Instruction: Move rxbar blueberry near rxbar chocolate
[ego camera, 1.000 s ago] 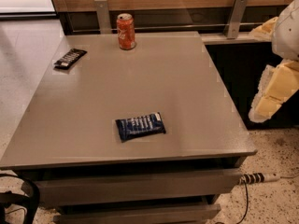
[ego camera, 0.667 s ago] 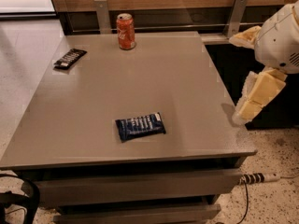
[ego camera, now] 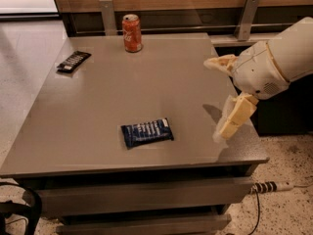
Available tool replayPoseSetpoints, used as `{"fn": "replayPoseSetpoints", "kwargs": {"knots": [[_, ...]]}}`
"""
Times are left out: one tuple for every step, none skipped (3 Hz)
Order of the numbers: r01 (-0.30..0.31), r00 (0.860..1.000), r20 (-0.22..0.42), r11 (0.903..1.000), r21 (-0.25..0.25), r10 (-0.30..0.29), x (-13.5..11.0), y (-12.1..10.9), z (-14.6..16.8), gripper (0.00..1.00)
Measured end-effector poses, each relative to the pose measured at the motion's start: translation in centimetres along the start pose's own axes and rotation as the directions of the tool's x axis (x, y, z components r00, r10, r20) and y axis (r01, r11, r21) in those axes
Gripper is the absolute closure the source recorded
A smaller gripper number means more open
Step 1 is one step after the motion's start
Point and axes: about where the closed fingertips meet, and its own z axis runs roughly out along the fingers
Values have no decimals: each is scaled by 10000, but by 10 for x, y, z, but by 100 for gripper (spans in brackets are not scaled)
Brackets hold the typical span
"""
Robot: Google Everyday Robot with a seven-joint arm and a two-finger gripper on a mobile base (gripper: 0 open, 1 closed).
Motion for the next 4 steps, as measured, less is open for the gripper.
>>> {"fn": "replayPoseSetpoints", "kwargs": {"knots": [[146, 9976, 677, 9988, -476, -114, -1, -1, 24, 0], [146, 9976, 677, 9988, -476, -114, -1, -1, 24, 0], [128, 9942, 1079, 9972, -737, -47, -2, -2, 42, 0], [195, 9870, 1609, 9944, -1038, -26, -5, -5, 68, 0]]}}
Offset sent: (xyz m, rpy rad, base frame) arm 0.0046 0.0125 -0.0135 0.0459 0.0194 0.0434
